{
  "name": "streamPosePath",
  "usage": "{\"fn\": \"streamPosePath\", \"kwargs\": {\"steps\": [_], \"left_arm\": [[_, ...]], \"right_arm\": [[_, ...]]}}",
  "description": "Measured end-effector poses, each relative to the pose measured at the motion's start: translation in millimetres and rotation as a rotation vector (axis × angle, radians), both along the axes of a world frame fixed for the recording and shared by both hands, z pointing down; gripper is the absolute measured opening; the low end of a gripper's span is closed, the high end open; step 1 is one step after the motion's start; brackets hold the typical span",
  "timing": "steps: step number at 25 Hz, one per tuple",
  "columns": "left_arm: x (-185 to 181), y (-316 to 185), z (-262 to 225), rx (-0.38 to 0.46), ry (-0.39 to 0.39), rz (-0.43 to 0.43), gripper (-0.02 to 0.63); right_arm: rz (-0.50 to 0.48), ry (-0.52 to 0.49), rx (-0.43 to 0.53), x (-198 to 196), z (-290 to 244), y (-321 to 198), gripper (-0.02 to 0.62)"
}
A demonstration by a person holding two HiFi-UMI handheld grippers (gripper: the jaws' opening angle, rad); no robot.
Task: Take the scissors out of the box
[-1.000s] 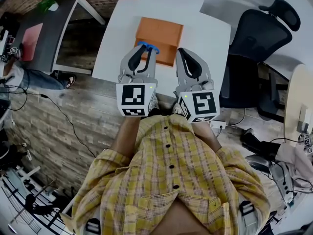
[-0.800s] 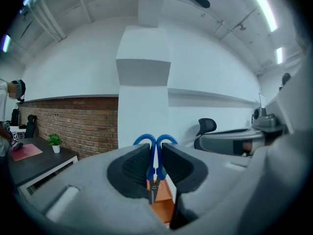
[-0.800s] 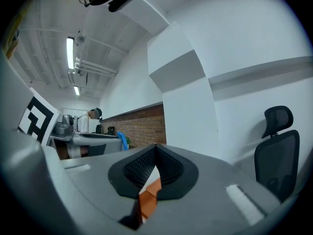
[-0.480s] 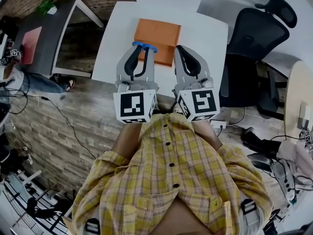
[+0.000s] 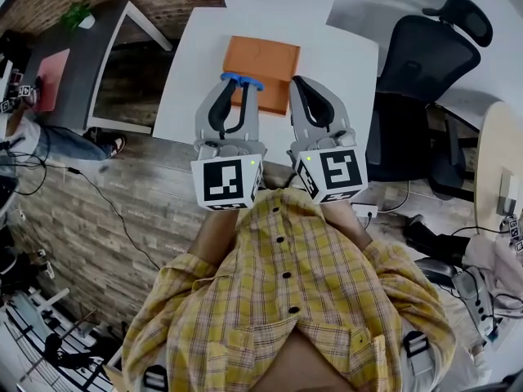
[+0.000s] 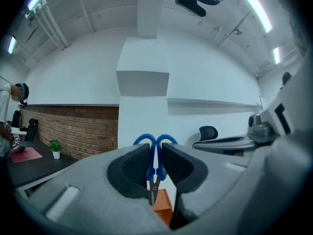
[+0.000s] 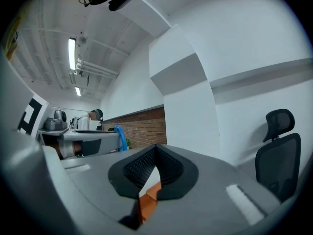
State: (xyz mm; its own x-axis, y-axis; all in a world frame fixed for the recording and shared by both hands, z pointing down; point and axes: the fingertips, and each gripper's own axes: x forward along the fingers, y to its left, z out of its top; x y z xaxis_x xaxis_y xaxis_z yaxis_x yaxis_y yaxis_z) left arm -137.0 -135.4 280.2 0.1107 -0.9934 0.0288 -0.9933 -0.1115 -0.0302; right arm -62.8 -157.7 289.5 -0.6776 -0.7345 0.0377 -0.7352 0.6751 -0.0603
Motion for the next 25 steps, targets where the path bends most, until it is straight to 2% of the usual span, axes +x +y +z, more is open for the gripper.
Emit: {"fn": "streamPosePath", "kwargs": {"steps": [25], "left_arm": [[-4.6,-6.7,8.0,0.001,0.031,-0.013,0.08]], "right_arm": [[-0.003,-0.001,0.023,-5.4,-4.1,-5.2,-0.008]]}}
